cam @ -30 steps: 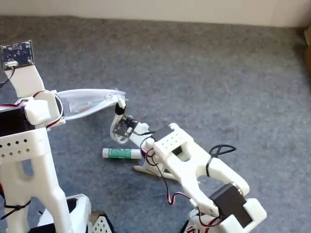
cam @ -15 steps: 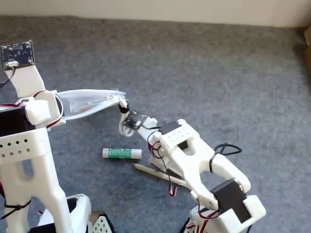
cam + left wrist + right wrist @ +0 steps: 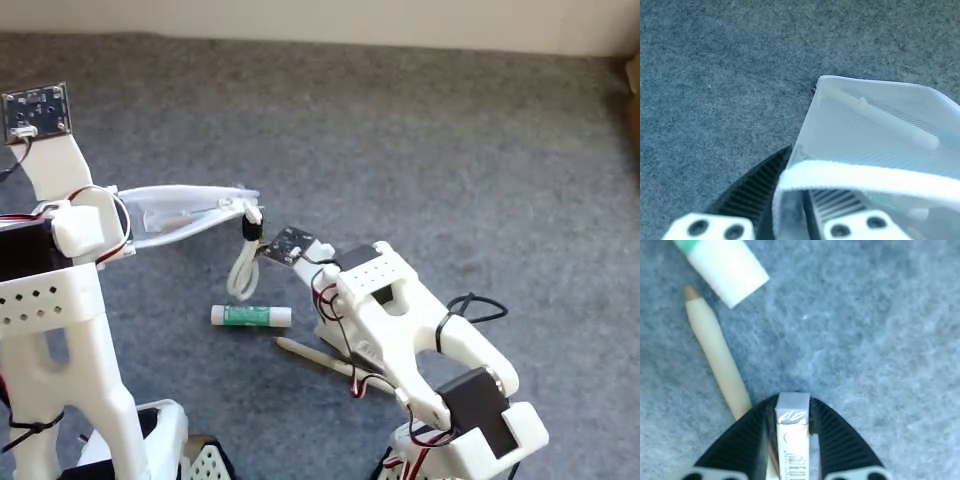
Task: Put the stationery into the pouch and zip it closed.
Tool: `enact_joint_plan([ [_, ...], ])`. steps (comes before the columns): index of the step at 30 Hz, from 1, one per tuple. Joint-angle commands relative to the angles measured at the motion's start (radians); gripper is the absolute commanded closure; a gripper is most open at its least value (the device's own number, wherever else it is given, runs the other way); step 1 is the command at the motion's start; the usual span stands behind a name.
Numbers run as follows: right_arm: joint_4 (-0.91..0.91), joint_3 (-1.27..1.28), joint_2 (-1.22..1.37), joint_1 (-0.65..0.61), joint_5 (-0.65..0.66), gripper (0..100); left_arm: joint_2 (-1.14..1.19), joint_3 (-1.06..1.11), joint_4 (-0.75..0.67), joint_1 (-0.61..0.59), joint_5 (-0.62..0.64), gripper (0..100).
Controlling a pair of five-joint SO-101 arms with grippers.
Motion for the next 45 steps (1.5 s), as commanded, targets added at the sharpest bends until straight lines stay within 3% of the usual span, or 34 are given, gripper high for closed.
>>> enact_joint_plan([
  [1,0.027,-0.036,-0.045,0.019,0.005,99.3,0.002,0.004,-0.017,-0.016,0.008,99],
  [14,-0.016,0.094,-0.395,0.021,-0.009,99.3,0.002,0.004,-0.017,-0.013,0.008,99],
  [30,-0.073,0.097,-0.582,0.021,-0.422,99.3,0.002,0.004,-0.017,-0.013,0.008,99],
  [45,-0.079,0.163,-0.894,0.024,-0.43,99.3,0.002,0.004,-0.017,-0.013,0.008,99],
])
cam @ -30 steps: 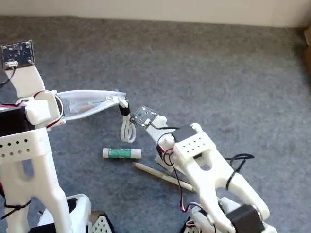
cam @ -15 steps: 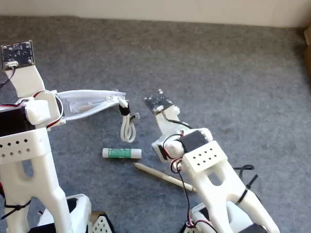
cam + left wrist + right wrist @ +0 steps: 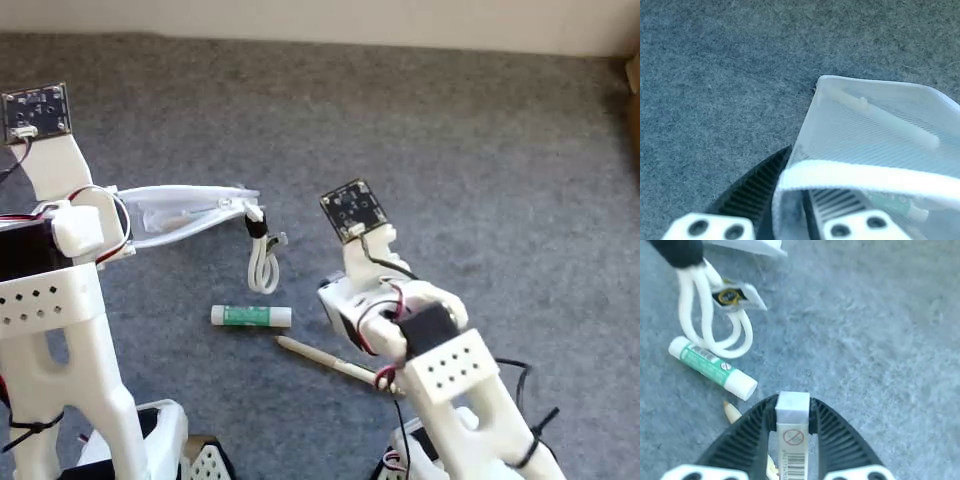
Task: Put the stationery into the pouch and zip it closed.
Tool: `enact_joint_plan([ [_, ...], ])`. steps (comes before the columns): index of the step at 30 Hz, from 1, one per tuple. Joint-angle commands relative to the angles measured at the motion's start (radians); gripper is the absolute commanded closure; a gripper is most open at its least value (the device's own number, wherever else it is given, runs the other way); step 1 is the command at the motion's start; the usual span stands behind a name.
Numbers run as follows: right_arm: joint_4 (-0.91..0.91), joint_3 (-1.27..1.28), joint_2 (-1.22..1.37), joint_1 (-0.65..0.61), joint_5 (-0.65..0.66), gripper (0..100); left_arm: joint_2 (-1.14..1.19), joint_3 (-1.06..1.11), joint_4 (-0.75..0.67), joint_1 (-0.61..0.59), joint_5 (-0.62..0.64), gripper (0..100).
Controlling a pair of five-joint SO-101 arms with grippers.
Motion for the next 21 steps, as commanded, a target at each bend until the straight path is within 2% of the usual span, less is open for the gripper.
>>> enact_joint_plan([
  [1,-0.021,-0.015,-0.084,0.01,-0.008,99.3,0.002,0.004,-0.017,-0.013,0.008,99],
  [8,-0.024,-0.016,-0.163,0.007,-0.006,99.3,0.002,0.004,-0.017,-0.013,0.008,99],
  [21,-0.245,-0.01,-0.337,0.005,-0.008,99.3,-0.004,0.022,-0.023,-0.012,0.008,99],
])
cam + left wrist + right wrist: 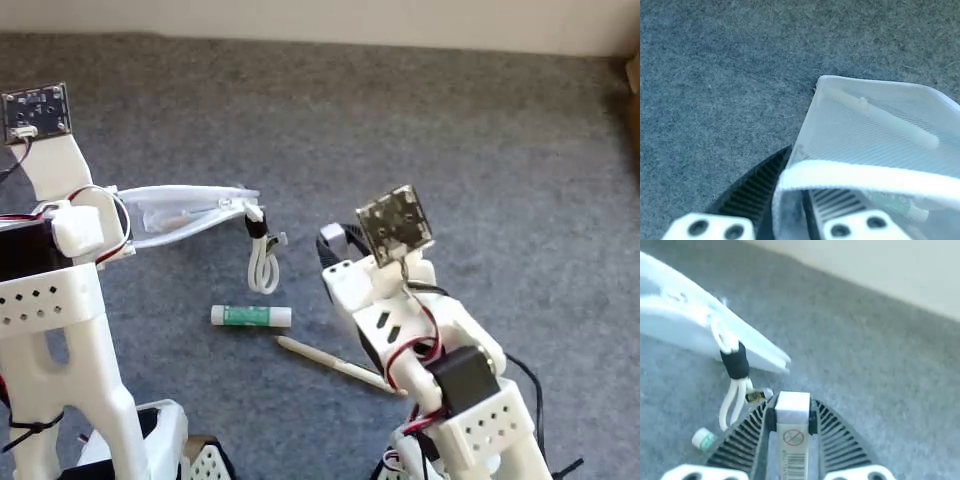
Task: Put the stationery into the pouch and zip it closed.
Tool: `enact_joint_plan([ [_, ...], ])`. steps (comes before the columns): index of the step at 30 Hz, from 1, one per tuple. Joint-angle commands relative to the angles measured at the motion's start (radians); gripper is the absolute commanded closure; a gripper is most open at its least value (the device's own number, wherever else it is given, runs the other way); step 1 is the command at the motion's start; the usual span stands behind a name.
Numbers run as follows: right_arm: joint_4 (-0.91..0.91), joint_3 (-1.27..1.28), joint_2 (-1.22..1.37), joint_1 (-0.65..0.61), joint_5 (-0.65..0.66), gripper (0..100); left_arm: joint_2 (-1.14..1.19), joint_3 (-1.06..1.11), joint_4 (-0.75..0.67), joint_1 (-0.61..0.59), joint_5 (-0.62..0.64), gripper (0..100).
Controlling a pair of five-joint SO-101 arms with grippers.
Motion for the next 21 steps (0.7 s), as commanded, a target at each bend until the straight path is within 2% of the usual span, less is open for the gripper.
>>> enact_joint_plan([
  [1,-0.068,-0.01,-0.05,-0.005,-0.008,99.3,-0.004,0.022,-0.023,-0.012,0.008,99],
  [9,-0.099,-0.018,-0.059,-0.165,-0.002,99.3,-0.004,0.025,-0.023,-0.012,0.008,99],
  [21,-0.421,-0.015,-0.058,-0.323,-0.002,99.3,-0.004,0.027,-0.023,-0.012,0.008,99],
])
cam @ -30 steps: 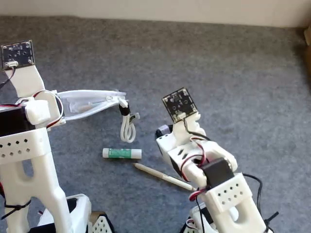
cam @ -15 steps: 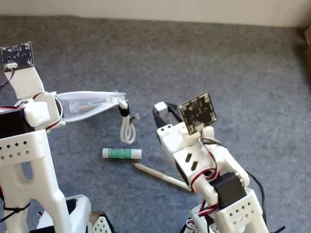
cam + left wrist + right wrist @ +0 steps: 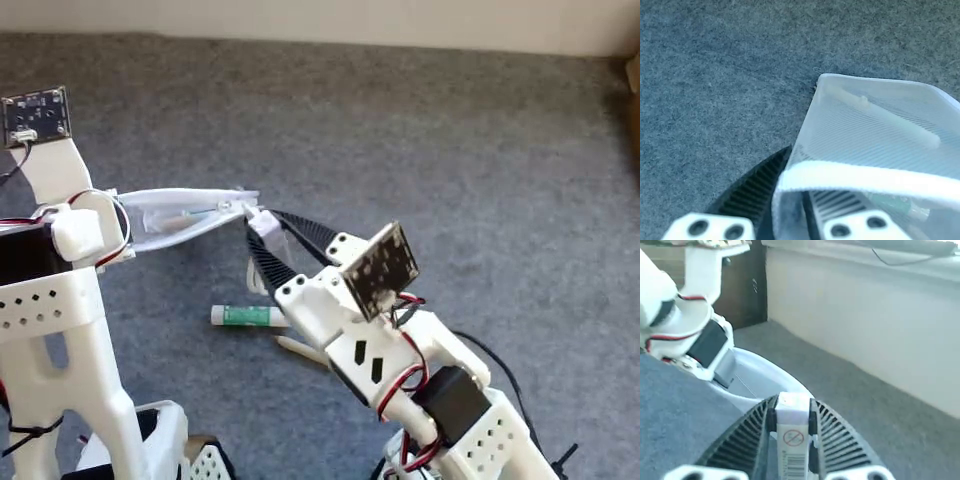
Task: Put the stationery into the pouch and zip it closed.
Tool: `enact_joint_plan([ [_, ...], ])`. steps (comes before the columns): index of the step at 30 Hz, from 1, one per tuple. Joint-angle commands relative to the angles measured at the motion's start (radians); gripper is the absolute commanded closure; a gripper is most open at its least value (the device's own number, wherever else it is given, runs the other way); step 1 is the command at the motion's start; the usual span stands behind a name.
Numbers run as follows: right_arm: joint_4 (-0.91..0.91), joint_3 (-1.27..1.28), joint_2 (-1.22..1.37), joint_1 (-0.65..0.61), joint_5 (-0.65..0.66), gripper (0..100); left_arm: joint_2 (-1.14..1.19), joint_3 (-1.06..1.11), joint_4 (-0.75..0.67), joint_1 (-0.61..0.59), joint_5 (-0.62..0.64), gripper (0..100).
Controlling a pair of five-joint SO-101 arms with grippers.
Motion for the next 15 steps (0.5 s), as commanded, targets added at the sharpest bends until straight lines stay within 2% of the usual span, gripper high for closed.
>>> enact_joint_plan([
  [1,-0.113,-0.013,-0.019,-0.054,-0.002,99.3,-0.002,0.007,-0.015,-0.012,0.008,99],
  [8,-0.328,-0.005,-0.015,-0.134,-0.002,99.3,-0.002,0.008,-0.015,-0.012,0.008,99],
  [15,-0.467,-0.007,0.044,-0.143,-0.002,99.3,-0.002,0.008,-0.015,-0.012,0.008,99],
])
